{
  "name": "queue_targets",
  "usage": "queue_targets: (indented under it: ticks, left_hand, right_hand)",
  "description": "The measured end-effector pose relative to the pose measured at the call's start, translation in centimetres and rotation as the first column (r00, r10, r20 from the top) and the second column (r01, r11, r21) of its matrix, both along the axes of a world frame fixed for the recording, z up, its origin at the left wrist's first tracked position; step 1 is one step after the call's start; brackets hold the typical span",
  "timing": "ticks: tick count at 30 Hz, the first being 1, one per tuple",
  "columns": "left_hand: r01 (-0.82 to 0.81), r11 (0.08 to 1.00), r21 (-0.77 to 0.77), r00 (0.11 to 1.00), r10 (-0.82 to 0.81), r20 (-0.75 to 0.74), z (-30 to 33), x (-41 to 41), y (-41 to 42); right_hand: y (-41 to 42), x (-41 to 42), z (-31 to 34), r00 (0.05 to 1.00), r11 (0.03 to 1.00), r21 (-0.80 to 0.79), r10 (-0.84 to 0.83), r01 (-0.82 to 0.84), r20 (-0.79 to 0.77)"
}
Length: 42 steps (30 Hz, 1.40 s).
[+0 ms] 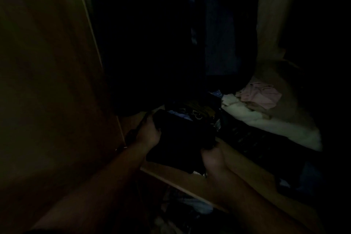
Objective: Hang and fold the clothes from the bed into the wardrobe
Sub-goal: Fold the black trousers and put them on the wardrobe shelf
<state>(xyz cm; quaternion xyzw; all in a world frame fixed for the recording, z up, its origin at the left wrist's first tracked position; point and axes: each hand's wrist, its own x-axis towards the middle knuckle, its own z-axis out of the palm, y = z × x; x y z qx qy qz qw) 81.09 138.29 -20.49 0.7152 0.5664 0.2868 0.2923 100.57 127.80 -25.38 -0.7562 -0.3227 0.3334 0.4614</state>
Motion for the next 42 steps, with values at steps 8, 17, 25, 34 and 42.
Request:
queue_targets:
  ticks: [8,17,25,34,42]
  left_hand:
    - [0.334,0.931,0.146,0.752,-0.169,-0.637,-2.7,1.8,-1.5]
    - [0.31,0.948,0.076,0.735,-0.188,-0.652,-4.7,1.0,0.1]
    - [0.313,0.948,0.064,0.669,-0.171,-0.723,-1.9,1.5,-1.7]
    - [0.385,0.907,0.171,0.799,-0.235,-0.553,0.9,1.7,-12.1]
    - [0.542,0.791,0.284,0.793,-0.368,-0.486,1.6,1.0,-22.1]
  right_hand:
    - [-1.0,-0.8,2.1,0.725,0.987,0.142,-0.042,-0.077,0.687]
    - [-0.2,-1.9,-1.4,0.48,0.902,-0.313,0.425,-0.299,0.767]
    - [-1.7,-0.9,0.9,0.61,0.9,-0.185,0.407,-0.394,0.68]
    - [-10.2,0.2,3.7,0.693,0.919,-0.101,0.357,-0.382,0.626]
    - [-23.8,-2.1,4.7,0.67,0.979,-0.156,0.205,-0.134,0.713]
